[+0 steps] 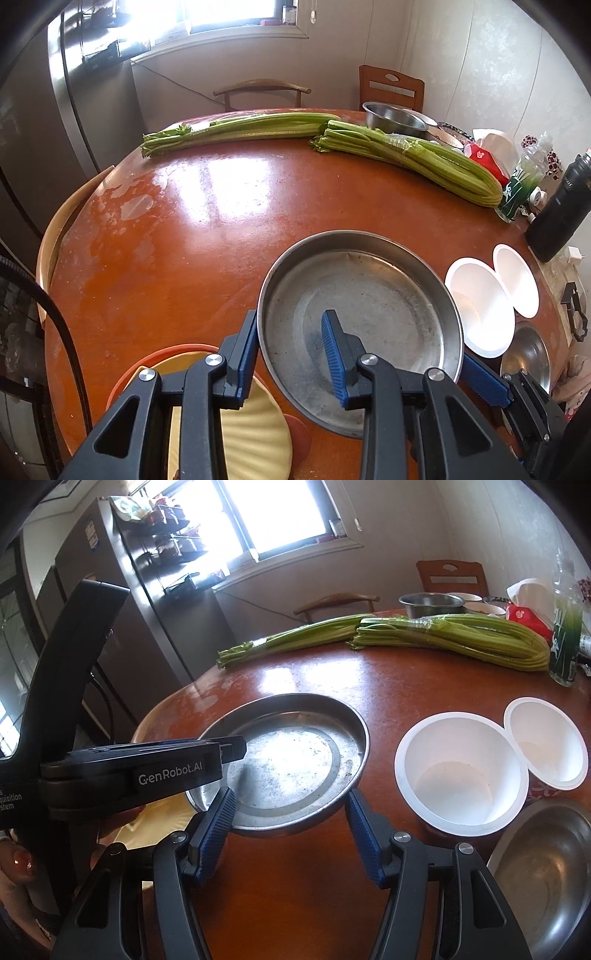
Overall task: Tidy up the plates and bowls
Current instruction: 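Carry the steel tray with the left tool over the yellow plate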
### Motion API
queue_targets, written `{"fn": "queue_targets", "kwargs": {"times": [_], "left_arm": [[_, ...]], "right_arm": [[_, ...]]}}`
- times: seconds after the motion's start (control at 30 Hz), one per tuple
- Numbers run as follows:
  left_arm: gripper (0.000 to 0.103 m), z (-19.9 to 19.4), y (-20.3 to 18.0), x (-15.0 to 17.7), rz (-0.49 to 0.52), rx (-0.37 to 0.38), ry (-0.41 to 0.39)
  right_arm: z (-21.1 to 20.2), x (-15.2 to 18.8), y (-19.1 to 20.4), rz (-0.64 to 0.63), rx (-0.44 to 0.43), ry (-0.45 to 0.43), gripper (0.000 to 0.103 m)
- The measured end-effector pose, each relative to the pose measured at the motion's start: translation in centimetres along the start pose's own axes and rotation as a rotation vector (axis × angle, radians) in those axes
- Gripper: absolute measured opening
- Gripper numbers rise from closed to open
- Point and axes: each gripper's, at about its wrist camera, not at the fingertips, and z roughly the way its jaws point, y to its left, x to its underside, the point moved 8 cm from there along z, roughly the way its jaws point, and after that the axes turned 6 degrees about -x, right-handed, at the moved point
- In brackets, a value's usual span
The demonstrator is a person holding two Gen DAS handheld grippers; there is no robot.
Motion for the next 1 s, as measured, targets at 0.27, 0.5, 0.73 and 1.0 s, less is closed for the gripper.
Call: {"fn": "queue_targets", "kwargs": {"times": [0.27, 0.5, 0.73, 1.0], "left_arm": [[0.034, -3.1, 1.1, 0.5, -0.02, -0.01, -0.046], [0.034, -5.9, 2.4, 1.1, -0.034, -0.022, -0.088], [0.034, -8.6, 4.4, 1.8, -0.067, -0.035, -0.126], [0.034, -10.7, 7.7, 3.5, -0.112, -0.067, -0.149]], "right_arm": [[-2.0, -0.3, 2.3, -0.043, -0.025, -0.034, 0.064], [-3.6, -0.3, 4.5, -0.083, -0.045, -0.058, 0.064], [-4.7, 0.0, 7.4, -0.125, -0.09, -0.068, 0.064], [-4.9, 0.8, 11.1, -0.189, -0.142, -0.061, 0.064]]}}
